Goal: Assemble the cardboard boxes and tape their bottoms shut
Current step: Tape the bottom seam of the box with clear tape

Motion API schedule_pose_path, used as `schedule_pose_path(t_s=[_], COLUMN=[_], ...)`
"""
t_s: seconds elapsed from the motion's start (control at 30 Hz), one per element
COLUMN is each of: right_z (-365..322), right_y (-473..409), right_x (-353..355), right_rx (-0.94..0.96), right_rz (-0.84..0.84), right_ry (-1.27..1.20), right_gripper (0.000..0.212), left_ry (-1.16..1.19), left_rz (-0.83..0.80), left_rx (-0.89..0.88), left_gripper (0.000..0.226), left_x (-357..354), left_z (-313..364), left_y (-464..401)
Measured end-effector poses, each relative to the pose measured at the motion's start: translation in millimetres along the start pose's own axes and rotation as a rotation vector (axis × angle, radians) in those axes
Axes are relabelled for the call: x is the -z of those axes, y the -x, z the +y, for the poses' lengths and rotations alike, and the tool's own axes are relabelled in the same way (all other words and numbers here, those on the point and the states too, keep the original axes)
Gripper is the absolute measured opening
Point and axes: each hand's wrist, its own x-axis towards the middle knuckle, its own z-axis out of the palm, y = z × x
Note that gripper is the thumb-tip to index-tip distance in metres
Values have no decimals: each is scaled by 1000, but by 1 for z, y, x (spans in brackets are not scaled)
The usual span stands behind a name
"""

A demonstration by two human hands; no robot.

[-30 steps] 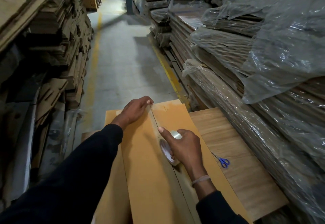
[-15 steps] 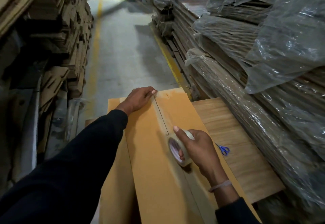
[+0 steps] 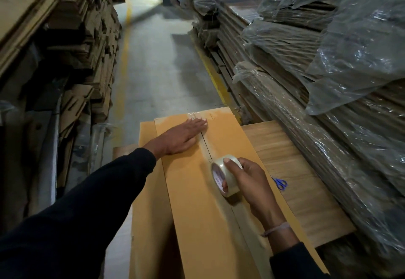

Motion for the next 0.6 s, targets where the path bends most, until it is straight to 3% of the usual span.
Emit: schedule_pose_path(t_s=[0.27, 0.37, 0.5, 0.6], right_z=[-16, -11, 6, 9], right_y=[-16, -8, 13, 20], right_x=[-7, -3, 6, 14], right_rx=[-25, 21, 36, -4], right_rz=[-12, -30, -106, -88], right_ry=[53, 86, -79, 36], right_gripper=[54, 47, 26, 41], left_ry=[-16, -19, -48, -65], left_rz=[-25, -25, -69, -87], left_rx=[-203, -211, -166, -177], left_gripper=[62, 63, 67, 69], left_x=[-17, -23, -18, -16], left_z=[39, 52, 56, 59], left_y=[19, 23, 24, 24])
